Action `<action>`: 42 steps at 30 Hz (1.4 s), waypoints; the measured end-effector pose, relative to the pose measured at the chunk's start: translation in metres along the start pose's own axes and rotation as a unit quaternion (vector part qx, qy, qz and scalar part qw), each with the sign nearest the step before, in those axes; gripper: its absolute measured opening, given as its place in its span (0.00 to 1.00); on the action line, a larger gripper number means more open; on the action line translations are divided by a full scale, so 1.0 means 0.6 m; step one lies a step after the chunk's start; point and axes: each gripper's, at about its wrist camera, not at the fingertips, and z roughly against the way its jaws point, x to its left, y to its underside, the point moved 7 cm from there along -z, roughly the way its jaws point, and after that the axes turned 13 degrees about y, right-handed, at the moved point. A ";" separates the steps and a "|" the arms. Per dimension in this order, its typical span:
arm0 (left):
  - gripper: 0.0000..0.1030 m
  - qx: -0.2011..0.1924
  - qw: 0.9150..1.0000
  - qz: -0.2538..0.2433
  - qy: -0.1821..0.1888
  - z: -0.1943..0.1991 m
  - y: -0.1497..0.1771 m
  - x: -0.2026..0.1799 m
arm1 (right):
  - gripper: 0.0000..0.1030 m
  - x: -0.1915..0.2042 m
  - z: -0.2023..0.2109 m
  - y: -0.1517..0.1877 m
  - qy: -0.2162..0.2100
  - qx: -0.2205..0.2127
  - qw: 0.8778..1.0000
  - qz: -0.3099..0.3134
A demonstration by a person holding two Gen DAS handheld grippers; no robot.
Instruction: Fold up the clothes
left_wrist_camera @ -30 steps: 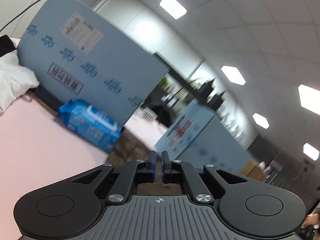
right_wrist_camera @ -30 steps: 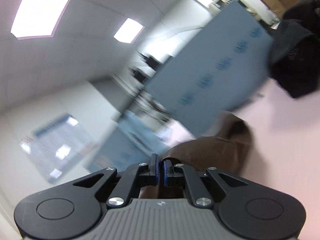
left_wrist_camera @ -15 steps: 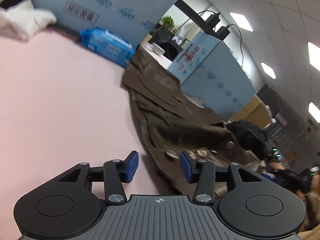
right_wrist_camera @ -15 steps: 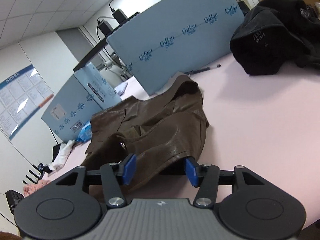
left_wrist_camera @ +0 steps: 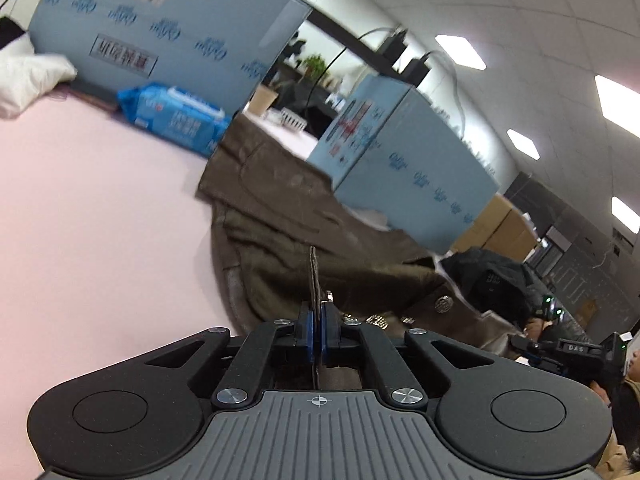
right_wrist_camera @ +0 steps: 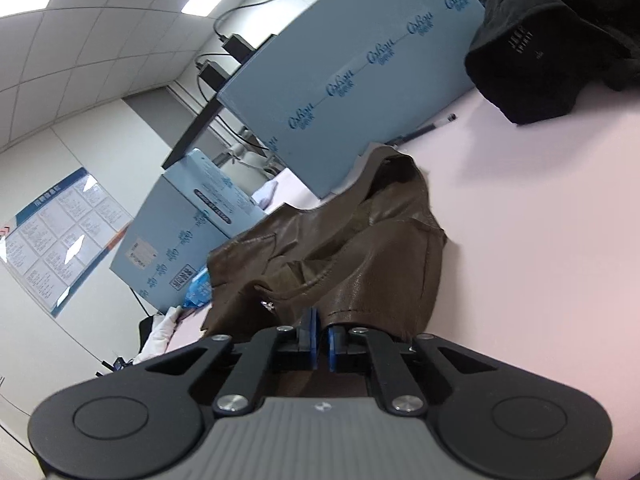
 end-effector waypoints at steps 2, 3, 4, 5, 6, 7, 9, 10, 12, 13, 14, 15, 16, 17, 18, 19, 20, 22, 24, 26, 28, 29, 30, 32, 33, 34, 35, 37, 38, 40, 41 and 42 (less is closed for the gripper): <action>0.02 -0.021 1.000 -0.010 0.000 0.011 -0.018 -0.009 | 0.05 0.015 0.010 -0.003 -0.024 -0.009 1.000 0.003; 0.02 -0.032 0.999 -0.016 -0.002 0.017 -0.028 -0.011 | 0.05 0.022 0.014 -0.004 -0.034 -0.012 0.999 0.004; 0.02 -0.044 0.999 -0.021 -0.003 0.021 -0.040 -0.015 | 0.04 0.031 0.018 -0.006 -0.047 -0.015 0.999 0.006; 0.02 -0.056 0.998 -0.027 -0.004 0.025 -0.052 -0.019 | 0.04 0.046 0.025 -0.009 -0.063 -0.019 0.998 0.010; 0.02 -0.077 0.996 -0.041 -0.003 0.037 -0.071 -0.029 | 0.04 0.056 0.031 -0.011 -0.073 -0.021 0.997 0.013; 0.02 -0.098 0.994 -0.055 -0.002 0.050 -0.090 -0.038 | 0.05 0.070 0.038 -0.013 -0.085 -0.025 0.996 0.022; 0.02 -0.132 0.988 -0.081 0.002 0.070 -0.120 -0.057 | 0.04 0.097 0.053 -0.016 -0.106 -0.033 0.993 0.038; 0.02 -0.153 0.983 -0.098 0.005 0.083 -0.138 -0.070 | 0.04 0.108 0.063 -0.019 -0.117 -0.041 0.991 0.043; 0.02 -0.179 0.976 -0.122 0.005 0.091 -0.164 -0.085 | 0.05 0.125 0.081 -0.027 -0.133 -0.066 0.988 0.048; 0.02 -0.190 0.973 -0.131 0.006 0.092 -0.176 -0.091 | 0.04 0.127 0.088 -0.033 -0.139 -0.079 0.986 0.042; 0.02 -0.200 0.970 -0.140 0.007 0.092 -0.188 -0.097 | 0.04 0.125 0.096 -0.041 -0.149 -0.096 0.984 0.027; 0.03 -0.190 0.971 -0.143 0.000 0.070 -0.202 -0.094 | 0.04 0.122 0.099 -0.046 -0.150 -0.107 0.983 0.017; 0.03 -0.180 0.973 -0.146 -0.007 0.048 -0.216 -0.092 | 0.05 0.116 0.096 -0.050 -0.133 -0.112 0.985 0.014; 0.03 -0.167 0.976 -0.140 -0.014 0.026 -0.216 -0.082 | 0.05 0.108 0.084 -0.049 -0.097 -0.104 0.990 0.020; 0.03 -0.127 0.982 -0.137 -0.037 -0.024 -0.210 -0.059 | 0.05 0.097 0.068 -0.042 -0.062 -0.089 0.994 0.022; 0.03 -0.089 0.984 -0.140 -0.066 -0.066 -0.198 -0.034 | 0.05 0.090 0.059 -0.038 -0.044 -0.080 0.996 0.023; 0.03 -0.048 0.987 -0.125 -0.092 -0.105 -0.181 0.002 | 0.05 0.074 0.043 -0.030 -0.021 -0.060 0.998 0.018; 0.02 0.016 0.991 -0.059 -0.120 -0.154 -0.139 0.071 | 0.05 0.043 0.019 -0.015 0.001 -0.022 1.000 -0.008; 0.02 0.043 0.992 -0.035 -0.114 -0.160 -0.112 0.095 | 0.06 0.025 0.006 -0.002 0.010 0.008 1.000 -0.020; 0.04 0.071 0.991 -0.038 -0.110 -0.140 -0.080 0.106 | 0.15 0.012 0.002 0.015 0.028 0.050 0.998 -0.012; 0.05 0.083 0.988 -0.040 -0.121 -0.115 -0.074 0.112 | 0.27 0.002 0.006 0.024 0.057 0.089 0.994 0.007; 0.06 0.076 0.988 -0.038 -0.128 -0.098 -0.078 0.114 | 0.31 0.000 0.008 0.023 0.061 0.098 0.993 0.011; 0.06 0.066 0.988 -0.044 -0.130 -0.076 -0.085 0.112 | 0.32 0.000 0.016 0.017 0.062 0.104 0.993 0.014; 0.05 0.040 0.987 -0.063 -0.139 -0.041 -0.104 0.105 | 0.31 0.002 0.039 0.014 0.057 0.102 0.993 0.024; 0.06 0.023 0.988 -0.076 -0.134 -0.028 -0.112 0.098 | 0.31 0.003 0.054 0.011 0.056 0.094 0.994 0.030; 0.06 0.006 0.988 -0.088 -0.128 -0.015 -0.121 0.090 | 0.32 0.005 0.068 0.007 0.059 0.083 0.994 0.037; 0.06 -0.007 0.987 -0.094 -0.127 -0.011 -0.127 0.084 | 0.34 0.005 0.083 0.000 0.076 0.067 0.994 0.047; 0.06 -0.021 0.987 -0.098 -0.127 -0.009 -0.135 0.078 | 0.39 -0.001 0.101 -0.011 0.115 0.041 0.991 0.059; 0.06 -0.024 0.987 -0.096 -0.129 -0.010 -0.137 0.078 | 0.40 -0.006 0.106 -0.016 0.138 0.028 0.988 0.064; 0.06 -0.014 0.988 -0.085 -0.129 -0.015 -0.129 0.082 | 0.41 -0.016 0.106 -0.016 0.166 0.021 0.983 0.077; 0.06 -0.006 0.988 -0.082 -0.129 -0.016 -0.119 0.084 | 0.41 -0.015 0.096 -0.007 0.180 0.031 0.979 0.095; 0.06 0.001 0.988 -0.081 -0.131 -0.015 -0.109 0.085 | 0.41 -0.014 0.086 -0.001 0.187 0.038 0.976 0.109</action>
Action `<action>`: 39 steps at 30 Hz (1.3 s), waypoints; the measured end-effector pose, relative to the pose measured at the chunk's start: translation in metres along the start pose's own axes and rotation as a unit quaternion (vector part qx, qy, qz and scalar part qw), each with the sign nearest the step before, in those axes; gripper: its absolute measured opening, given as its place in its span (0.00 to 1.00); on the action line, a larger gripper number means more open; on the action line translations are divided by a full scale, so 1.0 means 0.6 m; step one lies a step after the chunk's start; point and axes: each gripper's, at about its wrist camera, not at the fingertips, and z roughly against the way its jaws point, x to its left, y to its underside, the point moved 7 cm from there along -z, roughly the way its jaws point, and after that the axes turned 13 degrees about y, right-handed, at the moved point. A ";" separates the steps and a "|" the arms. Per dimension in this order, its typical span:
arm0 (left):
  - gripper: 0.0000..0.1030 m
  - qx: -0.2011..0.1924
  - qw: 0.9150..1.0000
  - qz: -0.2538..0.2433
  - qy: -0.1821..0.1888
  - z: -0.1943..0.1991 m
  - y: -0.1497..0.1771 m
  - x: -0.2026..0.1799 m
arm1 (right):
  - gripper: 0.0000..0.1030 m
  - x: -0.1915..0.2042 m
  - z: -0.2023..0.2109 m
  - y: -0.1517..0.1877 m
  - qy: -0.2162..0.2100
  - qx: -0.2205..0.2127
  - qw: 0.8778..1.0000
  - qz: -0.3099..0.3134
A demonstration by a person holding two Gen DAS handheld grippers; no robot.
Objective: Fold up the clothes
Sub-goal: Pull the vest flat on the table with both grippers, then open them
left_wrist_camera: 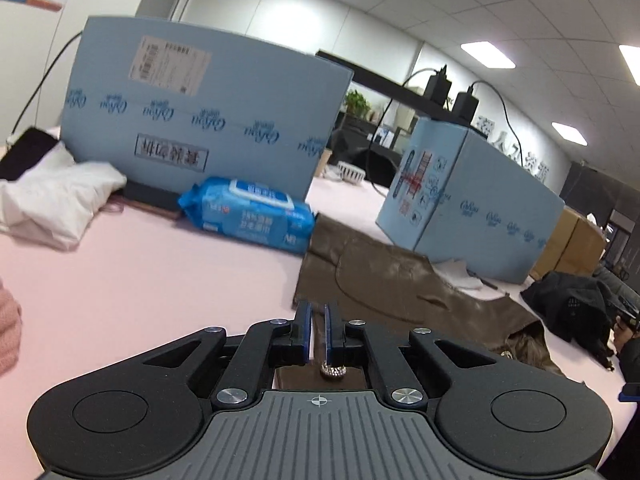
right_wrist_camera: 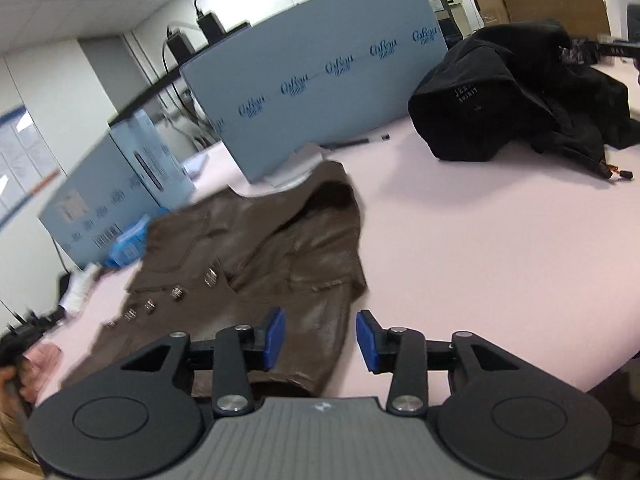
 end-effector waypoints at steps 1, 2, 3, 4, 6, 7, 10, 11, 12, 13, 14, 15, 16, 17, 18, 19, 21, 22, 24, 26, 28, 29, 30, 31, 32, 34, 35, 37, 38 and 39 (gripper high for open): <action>0.06 0.005 1.000 0.003 -0.004 0.003 0.011 0.001 | 0.41 0.010 -0.007 0.004 0.013 0.000 1.000 0.023; 0.06 0.009 1.000 0.005 -0.008 0.005 0.022 0.003 | 0.43 0.021 -0.014 0.009 0.028 -0.001 0.998 0.050; 0.06 0.017 1.000 0.011 -0.009 0.004 0.031 0.006 | 0.44 0.031 -0.020 0.011 0.041 -0.003 0.997 0.071; 0.06 0.024 1.000 0.016 -0.010 0.003 0.041 0.009 | 0.48 0.040 -0.025 0.014 0.053 -0.005 0.995 0.090; 0.06 0.036 0.999 0.022 -0.017 -0.005 0.053 0.015 | 0.49 0.059 -0.039 0.017 0.055 0.003 0.992 0.114; 0.06 0.043 0.999 0.027 -0.013 -0.014 0.057 0.016 | 0.50 0.067 -0.046 0.017 0.051 0.008 0.992 0.118; 0.06 0.059 0.998 0.034 -0.003 -0.041 0.067 0.014 | 0.45 0.079 -0.066 0.023 0.065 0.017 0.989 0.132; 0.06 0.062 0.998 0.030 0.001 -0.050 0.068 0.010 | 0.36 0.079 -0.071 0.027 0.074 0.015 0.988 0.137; 0.06 0.065 0.998 0.026 0.005 -0.059 0.069 0.006 | 0.32 0.080 -0.074 0.029 0.078 0.014 0.987 0.139; 0.07 0.068 0.997 0.022 0.009 -0.067 0.070 0.002 | 0.27 0.078 -0.075 0.032 0.080 0.011 0.987 0.138; 0.07 0.071 0.997 0.018 0.013 -0.076 0.071 -0.002 | 0.22 0.073 -0.072 0.032 0.077 0.006 0.989 0.129; 0.07 0.073 0.997 0.010 0.024 -0.086 0.065 -0.012 | 0.19 0.066 -0.069 0.030 0.069 0.004 0.991 0.113; 0.07 0.070 0.997 0.008 0.035 -0.092 0.059 -0.018 | 0.13 0.056 -0.066 0.026 0.058 0.003 0.995 0.087; 0.07 0.067 0.997 0.004 0.040 -0.097 0.053 -0.025 | 0.11 0.041 -0.062 0.022 0.046 0.003 0.997 0.054; 0.07 0.063 0.997 -0.004 0.041 -0.101 0.048 -0.032 | 0.10 0.029 -0.061 0.021 0.040 0.003 0.999 0.030; 0.07 0.056 0.998 -0.012 0.040 -0.102 0.044 -0.037 | 0.09 0.017 -0.061 0.021 0.036 0.003 0.999 0.009; 0.07 0.045 0.998 -0.019 0.043 -0.098 0.038 -0.043 | 0.09 -0.021 -0.056 0.022 0.004 0.002 0.997 -0.076; 0.07 0.039 0.998 -0.022 0.047 -0.094 0.036 -0.045 | 0.09 -0.036 -0.054 0.023 -0.020 0.001 0.994 -0.111; 0.07 0.039 0.998 -0.018 0.046 -0.089 0.036 -0.041 | 0.09 -0.066 -0.056 0.034 -0.060 0.017 0.982 -0.180; 0.07 0.040 0.998 -0.007 0.038 -0.073 0.042 -0.025 | 0.08 -0.082 -0.062 0.048 -0.042 0.032 0.982 -0.184; 0.07 0.042 0.999 0.006 0.033 -0.056 0.047 -0.011 | 0.08 -0.084 -0.057 0.048 -0.019 0.028 0.985 -0.168; 0.07 0.044 0.998 0.011 0.034 -0.044 0.049 -0.006 | 0.10 -0.079 -0.051 0.044 -0.010 0.026 0.988 -0.152; 0.07 0.045 0.998 0.015 0.035 -0.034 0.052 -0.003 | 0.12 -0.071 -0.044 0.040 0.003 0.024 0.992 -0.128; 0.10 0.047 0.998 0.018 0.038 -0.023 0.056 -0.001 | 0.22 -0.062 -0.036 0.035 0.018 0.022 0.994 -0.101; 0.15 0.049 0.998 0.017 0.042 -0.013 0.059 0.000 | 0.32 -0.054 -0.022 0.024 0.058 0.006 0.996 -0.067; 0.19 0.049 0.998 0.010 0.043 -0.002 0.062 -0.001 | 0.42 -0.044 0.005 0.003 0.122 -0.034 0.992 -0.017; 0.19 0.048 0.998 0.006 0.042 -0.003 0.060 -0.002 | 0.42 -0.029 0.018 -0.012 0.121 -0.056 0.991 0.002; 0.19 0.040 0.998 0.006 0.038 -0.014 0.050 -0.003 | 0.41 0.014 0.026 -0.032 0.058 -0.069 0.996 0.018; 0.19 0.040 0.998 0.012 0.040 -0.023 0.045 -0.003 | 0.43 0.045 0.029 -0.043 0.010 -0.069 0.997 0.028; 0.19 0.048 0.998 0.018 0.042 -0.037 0.043 -0.003 | 0.44 0.067 0.027 -0.049 -0.013 -0.068 0.997 0.037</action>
